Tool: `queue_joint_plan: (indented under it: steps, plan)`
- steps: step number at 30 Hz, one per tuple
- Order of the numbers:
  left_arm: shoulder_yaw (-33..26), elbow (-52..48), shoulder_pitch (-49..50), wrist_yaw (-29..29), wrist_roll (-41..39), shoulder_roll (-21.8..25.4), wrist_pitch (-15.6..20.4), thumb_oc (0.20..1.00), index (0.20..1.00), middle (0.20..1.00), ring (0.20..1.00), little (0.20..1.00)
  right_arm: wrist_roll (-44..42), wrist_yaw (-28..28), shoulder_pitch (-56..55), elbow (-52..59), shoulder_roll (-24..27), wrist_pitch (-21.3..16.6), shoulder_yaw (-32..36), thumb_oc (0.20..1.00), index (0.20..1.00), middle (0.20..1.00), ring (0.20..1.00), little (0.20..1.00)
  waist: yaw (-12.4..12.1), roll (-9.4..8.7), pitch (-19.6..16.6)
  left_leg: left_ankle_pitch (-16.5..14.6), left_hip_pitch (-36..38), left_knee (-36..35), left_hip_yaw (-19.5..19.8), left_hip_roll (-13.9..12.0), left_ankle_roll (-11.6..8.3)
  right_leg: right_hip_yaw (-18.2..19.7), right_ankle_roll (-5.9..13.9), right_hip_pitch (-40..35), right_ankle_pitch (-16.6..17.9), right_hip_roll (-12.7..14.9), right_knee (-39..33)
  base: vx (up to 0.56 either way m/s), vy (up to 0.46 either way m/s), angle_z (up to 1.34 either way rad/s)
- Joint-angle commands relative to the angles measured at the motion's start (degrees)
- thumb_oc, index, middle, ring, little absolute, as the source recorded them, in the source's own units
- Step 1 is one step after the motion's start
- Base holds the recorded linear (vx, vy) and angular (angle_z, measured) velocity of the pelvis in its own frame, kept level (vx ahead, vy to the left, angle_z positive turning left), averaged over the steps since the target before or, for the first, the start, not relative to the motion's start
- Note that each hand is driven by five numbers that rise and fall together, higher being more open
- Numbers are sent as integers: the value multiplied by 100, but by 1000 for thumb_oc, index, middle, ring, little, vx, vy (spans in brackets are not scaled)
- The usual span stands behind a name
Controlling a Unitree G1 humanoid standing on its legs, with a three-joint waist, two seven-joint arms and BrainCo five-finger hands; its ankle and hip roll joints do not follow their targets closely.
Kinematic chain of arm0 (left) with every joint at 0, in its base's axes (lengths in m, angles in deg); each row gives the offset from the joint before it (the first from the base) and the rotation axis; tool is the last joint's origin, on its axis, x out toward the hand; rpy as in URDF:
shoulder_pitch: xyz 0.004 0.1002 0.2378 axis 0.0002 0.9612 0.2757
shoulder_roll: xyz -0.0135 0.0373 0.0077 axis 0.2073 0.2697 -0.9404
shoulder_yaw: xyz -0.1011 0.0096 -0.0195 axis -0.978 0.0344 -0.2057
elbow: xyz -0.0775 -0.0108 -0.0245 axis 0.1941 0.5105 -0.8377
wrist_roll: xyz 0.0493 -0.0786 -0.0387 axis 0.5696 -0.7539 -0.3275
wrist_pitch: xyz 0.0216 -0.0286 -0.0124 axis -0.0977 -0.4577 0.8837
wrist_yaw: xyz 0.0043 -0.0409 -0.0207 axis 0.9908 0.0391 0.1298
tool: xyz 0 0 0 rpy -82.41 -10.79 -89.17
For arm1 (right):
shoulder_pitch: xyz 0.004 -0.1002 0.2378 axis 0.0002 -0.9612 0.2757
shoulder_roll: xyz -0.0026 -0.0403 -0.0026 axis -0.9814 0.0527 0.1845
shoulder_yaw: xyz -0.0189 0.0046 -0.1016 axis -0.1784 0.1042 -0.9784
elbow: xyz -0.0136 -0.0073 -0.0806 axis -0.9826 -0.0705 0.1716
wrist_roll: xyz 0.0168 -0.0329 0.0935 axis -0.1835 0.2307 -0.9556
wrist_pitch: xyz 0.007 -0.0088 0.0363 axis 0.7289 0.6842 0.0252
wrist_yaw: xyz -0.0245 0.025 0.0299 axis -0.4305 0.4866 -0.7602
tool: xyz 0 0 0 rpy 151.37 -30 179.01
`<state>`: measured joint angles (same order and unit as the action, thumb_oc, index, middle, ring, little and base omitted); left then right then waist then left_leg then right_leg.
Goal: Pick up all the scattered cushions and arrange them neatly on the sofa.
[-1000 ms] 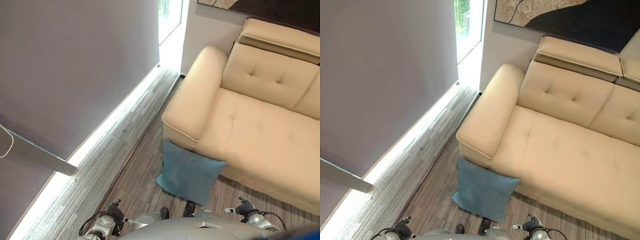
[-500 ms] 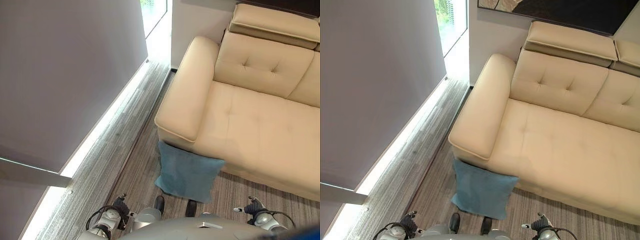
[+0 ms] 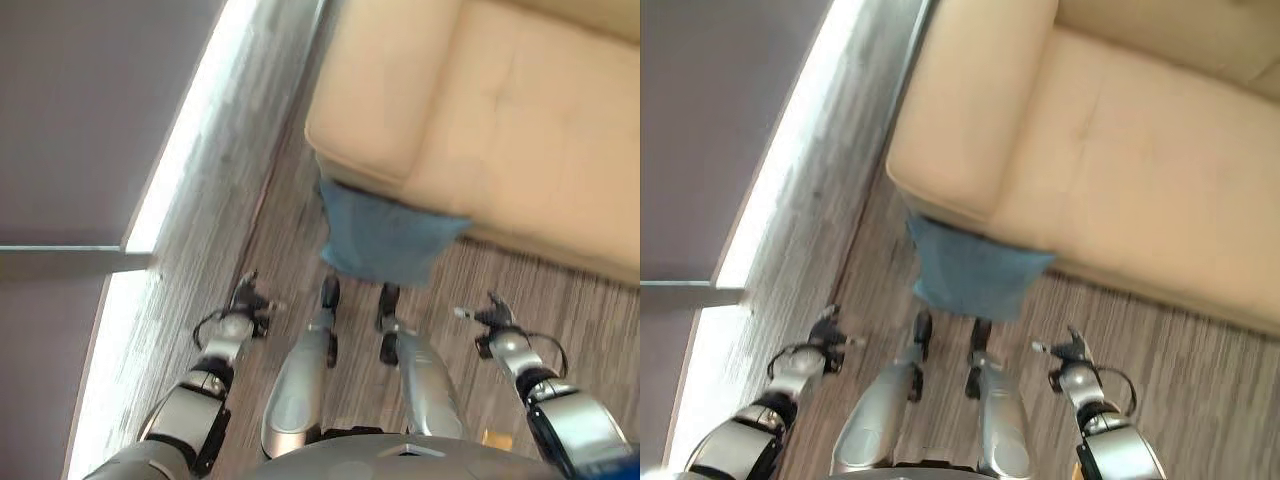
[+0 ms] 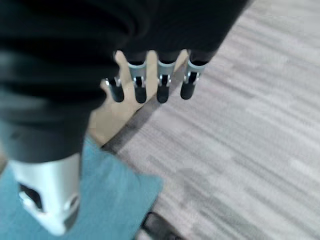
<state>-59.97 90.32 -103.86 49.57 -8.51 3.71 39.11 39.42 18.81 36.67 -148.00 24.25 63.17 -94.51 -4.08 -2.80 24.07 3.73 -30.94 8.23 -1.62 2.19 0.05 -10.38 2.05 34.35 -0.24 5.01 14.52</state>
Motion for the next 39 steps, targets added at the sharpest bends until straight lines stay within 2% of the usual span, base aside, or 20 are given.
queue_joint_plan:
  steps: [1,2,7,11,14,17,24,30,37,39]
  plan:
    - [13,121,327,458,-457,-96,269,1000,1000,1000,1000,1000,-378,-572,-447,458,72,-217,-297,1000,1000,1000,1000,1000,76,-59,-893,-673,-210,177,162,57,-106,-168,527,-89,340,339,-713,-109,52,-23]
    - [100,90,6,686,-526,-134,321,1000,1000,1000,1000,1000,-479,-881,-195,722,23,-304,-272,1000,1000,1000,1000,1000,127,-36,-799,-632,-592,248,161,57,-111,-155,527,324,373,377,-636,-52,48,-18]
    - [336,-180,-935,1340,-549,-153,490,1000,1000,1000,1000,1000,-591,-1993,658,1477,-18,-674,-59,1000,1000,1000,1000,1000,324,40,-627,-571,-1703,429,153,107,-121,-2,528,1466,418,433,-459,-67,73,-7]
    - [437,-434,-1391,1705,-379,-158,556,1000,1000,1000,1000,1000,-354,-2610,884,1988,-113,-845,57,1000,1000,1000,1000,1000,449,87,-622,-566,-2344,470,155,168,-87,150,554,2178,430,460,-347,11,90,-3]
    - [479,-563,-1639,1871,-363,-166,593,1000,1000,1000,1000,1000,-336,-2823,981,2154,-178,-945,125,1000,1000,1000,1000,1000,516,89,-635,-588,-2648,476,150,192,-58,265,585,2555,448,464,-299,35,87,-9]
    - [548,-492,-2068,1977,-321,-117,543,1000,1000,1000,1000,1000,-362,-2884,1180,2055,-149,-956,105,1000,1000,1000,1000,1000,618,65,-691,-602,-3060,523,151,206,-45,378,619,3008,481,475,-242,30,60,-2]
    - [643,-487,-2643,2162,-176,3,508,1000,1000,1000,1000,1000,-345,-2951,1471,1985,-10,-951,94,1000,1000,1000,1000,1000,739,33,-668,-569,-3574,557,145,201,-42,440,671,3539,517,466,-204,12,23,-2]
    - [750,-238,-3227,2136,-273,93,466,1000,1000,1000,1000,1000,-698,-2839,2040,1633,150,-1030,-1,1000,1000,1000,1000,1000,738,61,-707,-544,-3898,616,171,189,-18,500,694,3873,527,473,-102,10,13,-1]
    - [998,102,-4198,2063,-569,46,387,1000,1000,1000,1000,1000,-1161,-2598,3261,1283,89,-1021,-527,1000,1000,1000,1000,1000,708,80,-648,-508,-4259,717,198,153,-34,517,698,4218,502,431,19,0,0,0]
    - [1126,143,-4725,2059,-668,-203,318,1000,1000,1000,1000,1000,-1320,-2542,3948,1269,-69,-987,-852,1000,1000,1000,1000,1000,655,103,-648,-465,-4366,713,231,169,-38,523,692,4330,487,388,25,9,-38,-1]
